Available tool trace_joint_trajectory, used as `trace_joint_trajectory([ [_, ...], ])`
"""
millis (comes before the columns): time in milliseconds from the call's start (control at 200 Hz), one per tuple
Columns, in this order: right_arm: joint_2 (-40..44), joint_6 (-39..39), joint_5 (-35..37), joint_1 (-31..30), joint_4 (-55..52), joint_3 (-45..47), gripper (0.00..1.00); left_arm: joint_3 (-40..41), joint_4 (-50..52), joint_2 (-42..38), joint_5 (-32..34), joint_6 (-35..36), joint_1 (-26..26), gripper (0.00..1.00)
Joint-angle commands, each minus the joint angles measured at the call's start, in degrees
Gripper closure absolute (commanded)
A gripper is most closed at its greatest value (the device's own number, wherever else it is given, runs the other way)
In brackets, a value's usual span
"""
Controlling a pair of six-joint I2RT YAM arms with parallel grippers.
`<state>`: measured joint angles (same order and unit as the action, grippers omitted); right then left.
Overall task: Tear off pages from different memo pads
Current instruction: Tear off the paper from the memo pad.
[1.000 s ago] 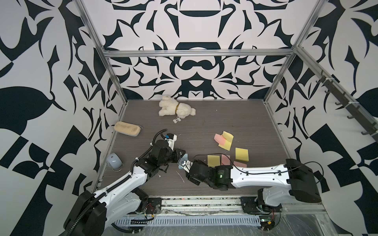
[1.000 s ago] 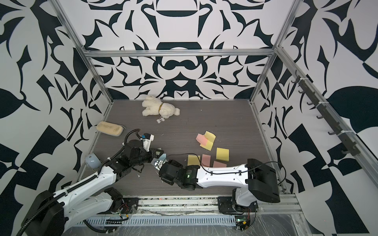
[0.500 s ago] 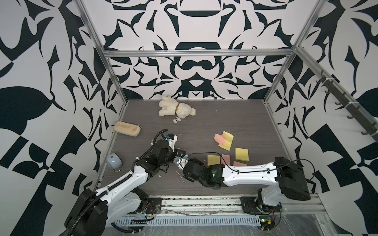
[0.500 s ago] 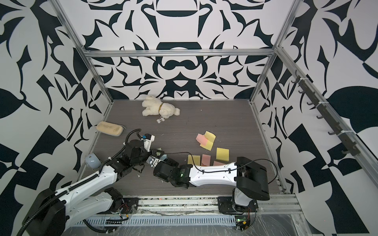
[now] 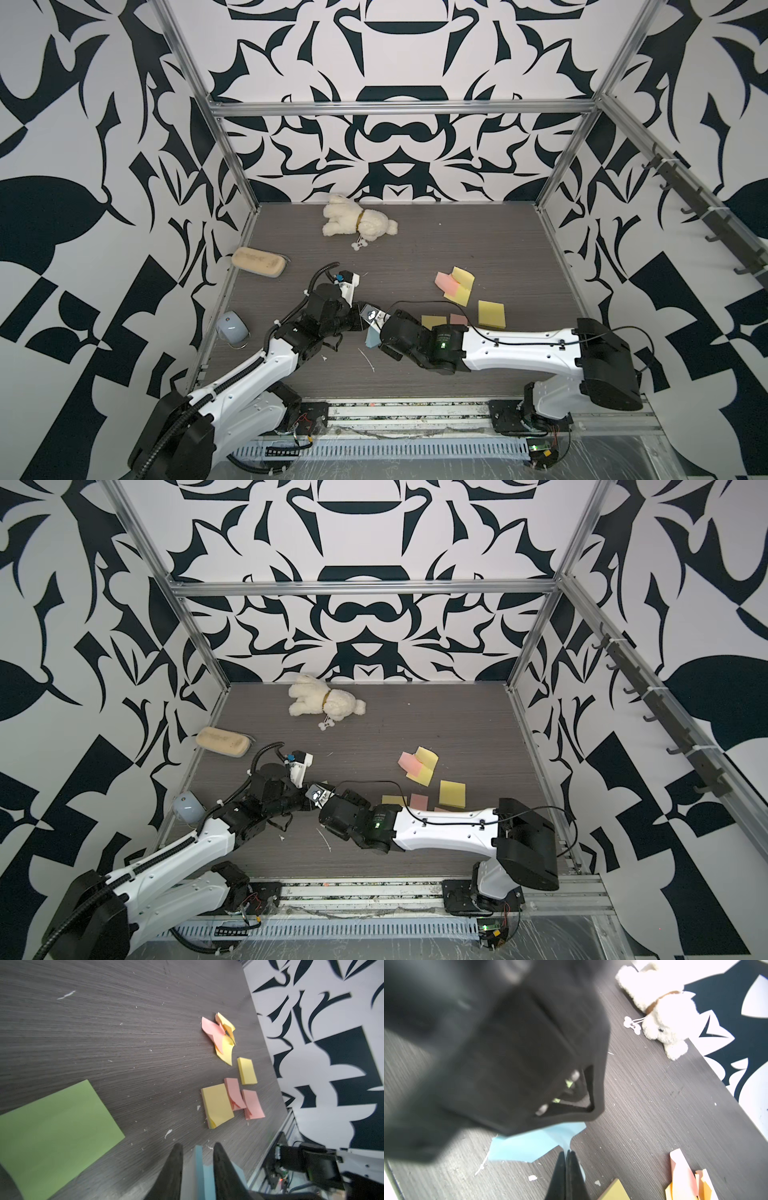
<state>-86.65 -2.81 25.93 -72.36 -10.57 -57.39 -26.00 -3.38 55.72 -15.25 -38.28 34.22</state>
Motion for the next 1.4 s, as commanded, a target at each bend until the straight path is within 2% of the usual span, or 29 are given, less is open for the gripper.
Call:
trace_joint_trajectory([
  [0, 2.5, -1.0, -2.3, 1.8, -2.1, -2.6, 1.0, 1.0, -0.8, -4.9, -0.3, 0.9, -1.1, 0.6],
  [130, 3.3, 0.4, -3.8, 3.9, -4.6, -3.6, 1.0, 4.6, -5.5, -10.3, 0.0, 0.5, -1.0, 0.49],
  [255, 4.1, 0.8, -5.7, 6.1, -6.7, -4.4, 1.0, 5.4, -5.7, -11.4, 2.2, 1.7, 1.9, 0.42],
  [390, 5.3, 1.5, -6.5, 7.0, -8.4, -5.4, 1.0, 5.4, -5.3, -9.0, 5.6, 4.3, 6.2, 0.4],
  [530, 6.0, 1.6, -7.8, 7.2, -10.2, -6.3, 1.0, 3.6, -5.5, -4.3, 6.4, 6.8, 8.7, 0.4],
  [665, 6.9, 1.5, -8.4, 7.2, -11.0, -6.4, 1.0, 2.3, -6.4, -1.1, 6.2, 7.8, 9.0, 0.46],
  [855, 8.0, 1.5, -8.3, 7.2, -11.3, -6.2, 1.0, 1.6, -6.0, -0.3, 7.0, 7.7, 8.9, 0.62],
  [975, 8.2, 1.6, -8.6, 7.3, -11.4, -6.1, 1.0, 1.1, -5.0, -1.0, 7.0, 7.4, 8.9, 0.57],
  [1045, 8.3, 1.5, -8.6, 7.4, -11.2, -6.1, 1.0, 0.9, -5.3, -1.2, 6.5, 7.6, 8.9, 0.59],
  [1230, 8.5, 1.2, -9.4, 8.3, -10.3, -6.1, 1.0, -0.4, -7.2, 1.5, 4.8, 7.8, 8.9, 0.74],
  [1395, 9.5, 0.6, -8.8, 10.4, -10.5, -5.7, 1.0, -0.5, -8.5, 3.4, 4.1, 7.2, 8.9, 0.99],
])
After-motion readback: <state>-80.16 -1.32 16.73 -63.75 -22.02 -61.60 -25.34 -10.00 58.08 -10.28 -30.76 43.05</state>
